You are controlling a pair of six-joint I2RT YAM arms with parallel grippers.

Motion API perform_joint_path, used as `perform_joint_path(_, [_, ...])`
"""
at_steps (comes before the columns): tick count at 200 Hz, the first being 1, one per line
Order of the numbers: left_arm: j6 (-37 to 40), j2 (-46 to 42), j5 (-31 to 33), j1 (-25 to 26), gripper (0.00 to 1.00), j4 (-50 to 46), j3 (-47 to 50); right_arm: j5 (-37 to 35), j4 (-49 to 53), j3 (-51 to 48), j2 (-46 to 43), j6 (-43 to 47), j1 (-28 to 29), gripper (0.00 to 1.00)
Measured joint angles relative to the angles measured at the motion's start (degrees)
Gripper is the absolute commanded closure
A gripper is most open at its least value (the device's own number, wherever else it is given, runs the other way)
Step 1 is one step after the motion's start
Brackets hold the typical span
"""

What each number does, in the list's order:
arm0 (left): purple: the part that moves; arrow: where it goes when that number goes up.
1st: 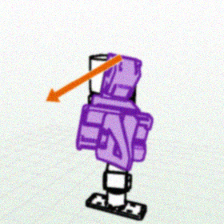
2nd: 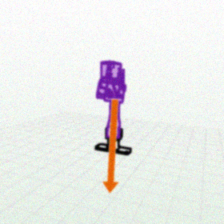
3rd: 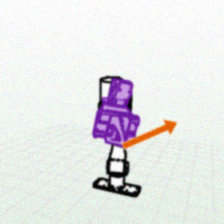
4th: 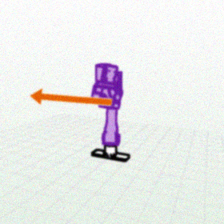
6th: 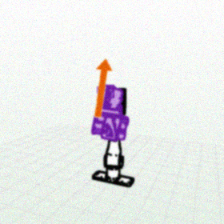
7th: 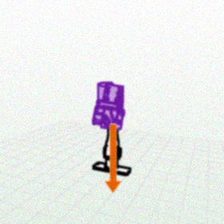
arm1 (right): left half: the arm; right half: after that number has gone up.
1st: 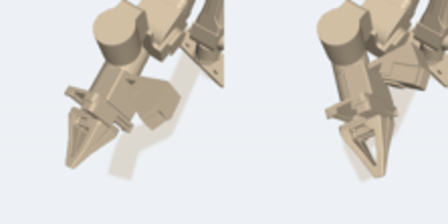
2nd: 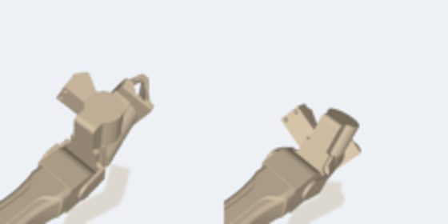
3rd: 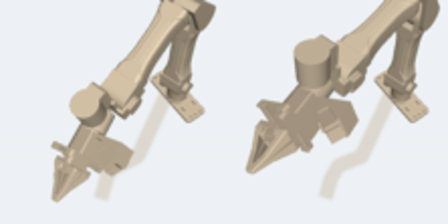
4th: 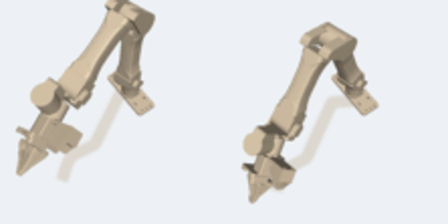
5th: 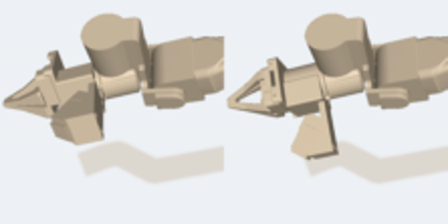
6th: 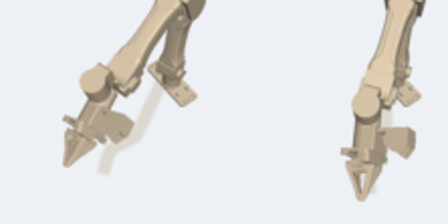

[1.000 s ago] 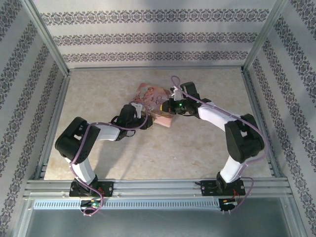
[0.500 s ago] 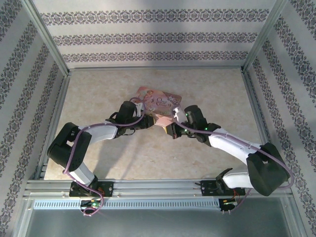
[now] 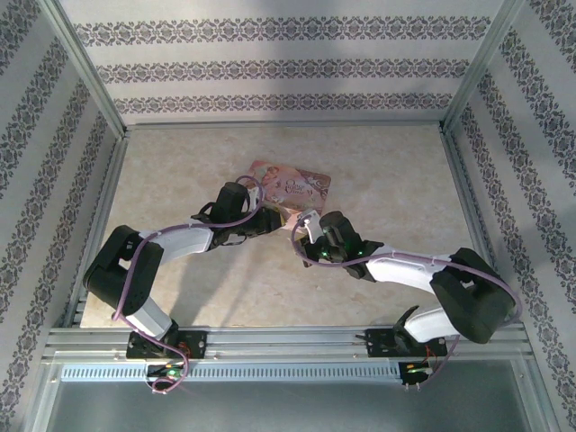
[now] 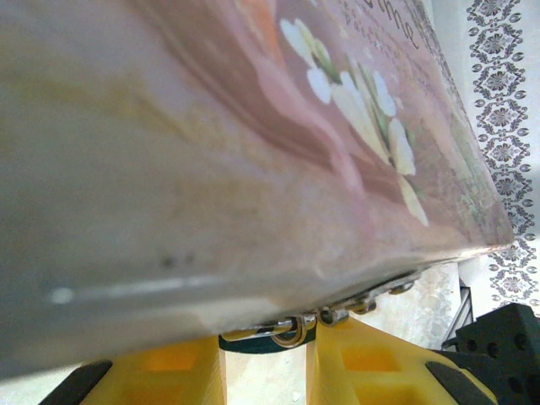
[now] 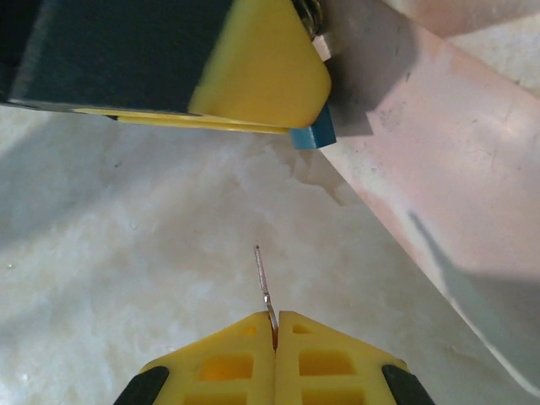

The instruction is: Unlock a padlock with a key

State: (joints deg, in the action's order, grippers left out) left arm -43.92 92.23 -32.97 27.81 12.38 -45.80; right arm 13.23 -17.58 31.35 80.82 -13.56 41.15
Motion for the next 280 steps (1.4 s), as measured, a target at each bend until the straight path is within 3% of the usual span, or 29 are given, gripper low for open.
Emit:
perform_joint_path(109, [-1.5,-1.4,-0.3,0.0,0.75,-3.1,-1.7,-3.6,-12.0,-1.2,5.0,2.0,-0.1,1.0])
perform_joint_path(280, [-2.9,-1.8,-0.6,0.0,0.75,-3.4,-2.2,-3.1,-18.4,-1.7,6.8,1.8,-1.3,1.0])
